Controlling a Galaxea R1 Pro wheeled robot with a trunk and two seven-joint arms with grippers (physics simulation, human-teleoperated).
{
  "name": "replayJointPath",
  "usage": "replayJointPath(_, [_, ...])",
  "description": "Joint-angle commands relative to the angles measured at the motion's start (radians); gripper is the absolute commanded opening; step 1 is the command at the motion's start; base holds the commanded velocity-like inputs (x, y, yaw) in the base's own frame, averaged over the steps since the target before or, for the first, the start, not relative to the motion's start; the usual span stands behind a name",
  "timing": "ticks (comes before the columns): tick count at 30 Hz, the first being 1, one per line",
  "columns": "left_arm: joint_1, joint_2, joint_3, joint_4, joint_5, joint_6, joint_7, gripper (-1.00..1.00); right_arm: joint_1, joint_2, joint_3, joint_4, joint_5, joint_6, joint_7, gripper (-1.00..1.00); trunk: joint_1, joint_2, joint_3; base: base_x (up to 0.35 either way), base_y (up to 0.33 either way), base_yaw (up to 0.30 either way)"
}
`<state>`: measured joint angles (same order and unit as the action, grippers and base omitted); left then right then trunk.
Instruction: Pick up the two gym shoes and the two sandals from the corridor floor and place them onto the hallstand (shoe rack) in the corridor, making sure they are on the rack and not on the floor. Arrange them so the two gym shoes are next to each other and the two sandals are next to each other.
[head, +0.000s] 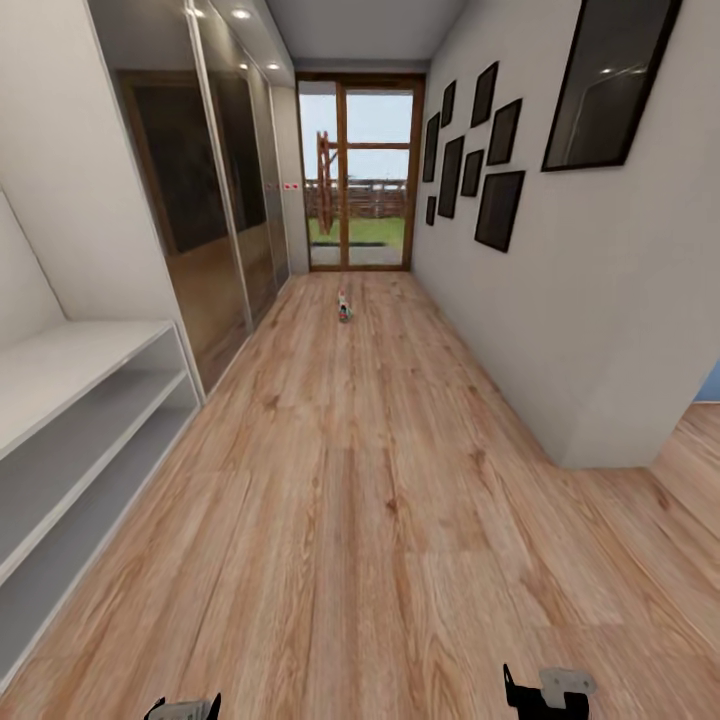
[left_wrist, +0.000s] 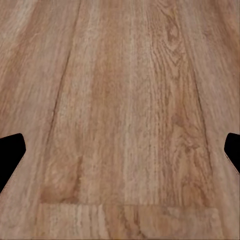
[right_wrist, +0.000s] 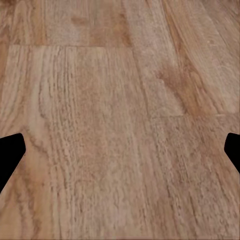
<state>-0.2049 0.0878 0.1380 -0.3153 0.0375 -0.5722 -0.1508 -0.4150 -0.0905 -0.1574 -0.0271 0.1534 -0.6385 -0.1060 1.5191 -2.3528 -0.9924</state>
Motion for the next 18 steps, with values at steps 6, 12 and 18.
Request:
replayJointPath(6, [-0.001,-0.001,0.006,0.001,0.004,-0.002,-0.01,1.0,-0.001,0.0,-0.006,0.001,0.011,-0.003,-0.005,1.0,0.0,0.0,-0.001,0.339,0.0,0.0])
replayJointPath(12, [-0.001,-0.001,0.006,0.001,0.004,-0.002,-0.01,1.0,0.0,0.0,-0.006,0.001,0.011,-0.002,-0.005,1.0,0.0,0.0,-0.001,0.339,0.0,0.0])
replayJointPath(18, [-0.001,-0.002,0.006,0.001,0.004,-0.002,-0.01,1.0,0.0,0.0,-0.007,0.001,0.011,-0.003,-0.005,1.0,0.0,0.0,-0.001,0.339,0.0,0.0])
